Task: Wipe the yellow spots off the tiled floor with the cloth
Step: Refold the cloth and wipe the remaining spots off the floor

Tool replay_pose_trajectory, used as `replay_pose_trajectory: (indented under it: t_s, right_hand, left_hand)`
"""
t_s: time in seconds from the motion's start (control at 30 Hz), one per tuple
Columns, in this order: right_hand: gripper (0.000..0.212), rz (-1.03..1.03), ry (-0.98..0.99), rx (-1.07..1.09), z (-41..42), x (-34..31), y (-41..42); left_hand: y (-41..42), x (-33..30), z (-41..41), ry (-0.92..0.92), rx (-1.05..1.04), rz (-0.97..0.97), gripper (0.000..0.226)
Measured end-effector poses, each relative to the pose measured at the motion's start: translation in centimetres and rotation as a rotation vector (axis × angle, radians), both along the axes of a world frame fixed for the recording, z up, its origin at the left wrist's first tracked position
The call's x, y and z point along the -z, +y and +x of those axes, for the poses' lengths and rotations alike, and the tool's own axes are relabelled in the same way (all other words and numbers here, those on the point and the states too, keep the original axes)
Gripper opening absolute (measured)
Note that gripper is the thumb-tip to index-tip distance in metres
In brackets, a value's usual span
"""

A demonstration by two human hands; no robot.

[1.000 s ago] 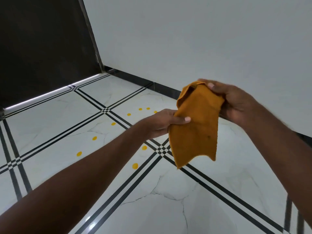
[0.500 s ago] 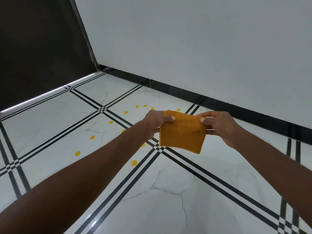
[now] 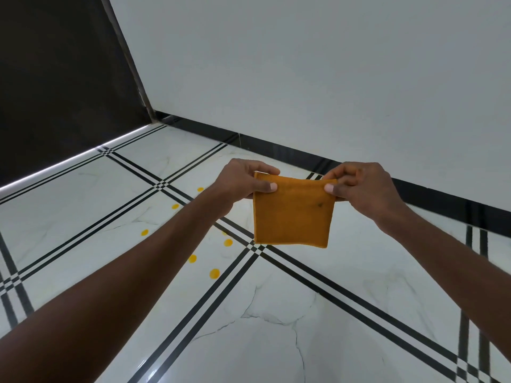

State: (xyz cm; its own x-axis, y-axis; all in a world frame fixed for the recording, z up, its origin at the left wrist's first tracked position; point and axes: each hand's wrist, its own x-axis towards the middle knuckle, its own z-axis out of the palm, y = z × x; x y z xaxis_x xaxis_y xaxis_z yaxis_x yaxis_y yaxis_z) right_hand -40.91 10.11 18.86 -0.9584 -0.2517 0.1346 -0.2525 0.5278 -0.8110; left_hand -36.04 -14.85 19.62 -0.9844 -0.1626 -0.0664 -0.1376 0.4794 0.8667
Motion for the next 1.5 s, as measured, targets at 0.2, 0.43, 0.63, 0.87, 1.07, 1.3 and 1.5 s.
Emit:
replay_pose_trajectory:
  t_s: [0.2, 0.43, 0.63, 0.87, 1.07, 1.3, 1.5]
  right_hand:
    - [0.005, 0.113, 0.15, 0.033, 0.1, 1.3, -0.5]
    - [0.016, 0.292, 0.19, -0.013, -2.0, 4.2, -2.6]
    - [0.012, 0.275, 0.093, -0.067, -4.8, 9.0, -5.9]
    - [0.018, 0.575, -0.055, -0.171, 3.6, 23.2, -6.8]
    - [0.033, 0.708, 0.163, -0.277, 9.1, 33.1, -10.6]
    - [0.067, 0.792, 0.179, -0.214, 7.0, 38.2, -16.5]
    - [0.074, 0.646, 0.003, 0.124, 14.5, 36.4, -22.1]
  left_hand:
    - [0.1, 0.4, 1.1, 0.0, 0.035, -0.187, 0.033]
    - [-2.1, 3.2, 1.1, -0.019, 0.022, -0.27, 0.028]
    - [-5.4, 8.8, -0.4, -0.061, -0.011, -0.197, 0.017]
    - [-7.2, 22.5, 4.9, -0.234, 0.272, -0.721, 0.017]
    - [-11.4, 27.9, 9.5, -0.391, 0.388, -0.853, 0.029]
    - [-16.8, 29.8, 12.3, -0.657, 0.281, -0.892, 0.1]
    - [-18.2, 32.5, 16.9, -0.559, 0.265, -0.895, 0.124]
